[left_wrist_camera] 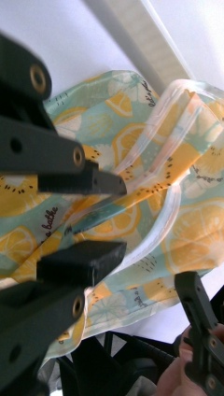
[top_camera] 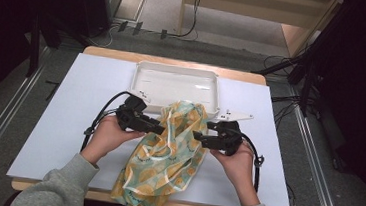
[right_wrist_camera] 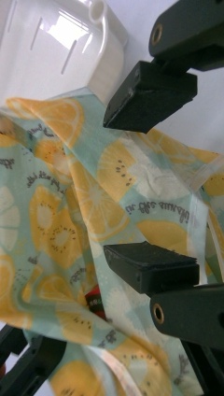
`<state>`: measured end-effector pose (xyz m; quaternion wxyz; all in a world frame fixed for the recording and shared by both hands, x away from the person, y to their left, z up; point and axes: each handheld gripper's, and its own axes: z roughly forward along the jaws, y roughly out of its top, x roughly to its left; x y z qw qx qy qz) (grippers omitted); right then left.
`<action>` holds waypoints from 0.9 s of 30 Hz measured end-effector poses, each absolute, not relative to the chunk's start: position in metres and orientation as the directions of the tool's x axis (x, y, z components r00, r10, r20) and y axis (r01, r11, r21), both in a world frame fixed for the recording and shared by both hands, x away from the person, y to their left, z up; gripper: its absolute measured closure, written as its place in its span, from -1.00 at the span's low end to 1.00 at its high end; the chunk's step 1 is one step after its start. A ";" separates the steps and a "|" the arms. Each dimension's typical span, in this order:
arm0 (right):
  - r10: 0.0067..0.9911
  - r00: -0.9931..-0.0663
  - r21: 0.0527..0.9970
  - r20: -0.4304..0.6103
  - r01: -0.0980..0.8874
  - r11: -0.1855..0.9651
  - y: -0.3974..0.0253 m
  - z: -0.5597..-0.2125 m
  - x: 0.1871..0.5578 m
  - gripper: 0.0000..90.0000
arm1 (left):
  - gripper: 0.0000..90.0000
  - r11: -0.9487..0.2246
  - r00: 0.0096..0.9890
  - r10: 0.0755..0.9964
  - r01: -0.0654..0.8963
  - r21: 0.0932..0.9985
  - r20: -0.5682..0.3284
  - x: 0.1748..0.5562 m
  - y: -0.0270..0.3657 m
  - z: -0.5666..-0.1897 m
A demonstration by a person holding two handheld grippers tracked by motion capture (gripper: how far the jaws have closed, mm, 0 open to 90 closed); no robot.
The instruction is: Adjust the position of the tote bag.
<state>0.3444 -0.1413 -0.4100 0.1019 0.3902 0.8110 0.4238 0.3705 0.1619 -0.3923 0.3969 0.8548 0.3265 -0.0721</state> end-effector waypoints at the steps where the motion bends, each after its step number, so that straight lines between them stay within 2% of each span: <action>1: 0.718 -0.675 0.761 0.167 0.552 0.341 -0.140 -0.412 0.345 -0.22 | 0.73 -0.476 0.779 0.502 0.612 0.631 -0.376 0.370 0.161 -0.393; 5: 0.713 -0.681 0.748 0.167 0.559 0.358 -0.135 -0.417 0.348 -0.12 | 0.99 -0.501 0.793 0.510 0.590 0.634 -0.335 0.367 0.160 -0.395; 6: 0.707 -0.687 0.743 0.166 0.559 0.368 -0.134 -0.417 0.347 0.06 | 1.00 -0.509 0.796 0.506 0.587 0.630 -0.332 0.366 0.161 -0.395; 7: 0.707 -0.687 0.743 0.166 0.559 0.368 -0.134 -0.417 0.347 0.06 | 1.00 -0.509 0.796 0.506 0.587 0.630 -0.332 0.366 0.161 -0.395; 12: 0.677 -0.712 0.724 0.183 0.564 0.397 -0.134 -0.419 0.348 0.74 | 1.00 -0.487 0.791 0.516 0.586 0.648 -0.329 0.364 0.172 -0.389; 13: 0.677 -0.714 0.723 0.179 0.562 0.402 -0.135 -0.419 0.348 0.80 | 1.00 -0.483 0.792 0.514 0.586 0.651 -0.331 0.364 0.174 -0.388; 20: 0.667 -0.725 0.730 0.171 0.549 0.409 -0.141 -0.414 0.341 0.99 | 1.00 -0.447 0.777 0.542 0.590 0.673 -0.320 0.363 0.196 -0.379; 27: 0.671 -0.717 0.735 0.187 0.555 0.389 -0.152 -0.413 0.337 1.00 | 1.00 -0.409 0.748 0.587 0.605 0.683 -0.311 0.361 0.221 -0.373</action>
